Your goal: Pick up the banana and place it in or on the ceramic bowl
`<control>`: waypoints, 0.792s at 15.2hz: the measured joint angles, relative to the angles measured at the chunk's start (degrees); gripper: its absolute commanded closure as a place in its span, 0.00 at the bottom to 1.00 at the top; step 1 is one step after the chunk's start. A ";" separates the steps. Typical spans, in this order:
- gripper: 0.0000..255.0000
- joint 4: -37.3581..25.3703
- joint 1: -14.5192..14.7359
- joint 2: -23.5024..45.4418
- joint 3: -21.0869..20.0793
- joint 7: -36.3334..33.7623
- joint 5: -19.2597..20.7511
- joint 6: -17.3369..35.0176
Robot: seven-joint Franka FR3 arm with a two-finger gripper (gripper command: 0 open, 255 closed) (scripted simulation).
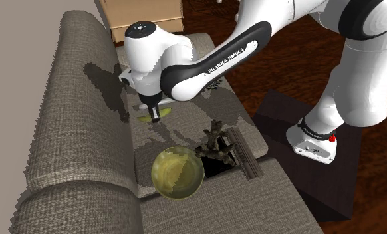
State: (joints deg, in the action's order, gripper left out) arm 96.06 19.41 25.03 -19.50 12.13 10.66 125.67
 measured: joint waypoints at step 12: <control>1.00 8.90 4.63 -7.79 -3.17 -8.42 -0.66 1.00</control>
State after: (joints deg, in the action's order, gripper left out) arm 104.96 24.05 17.24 -22.68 3.72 10.00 126.66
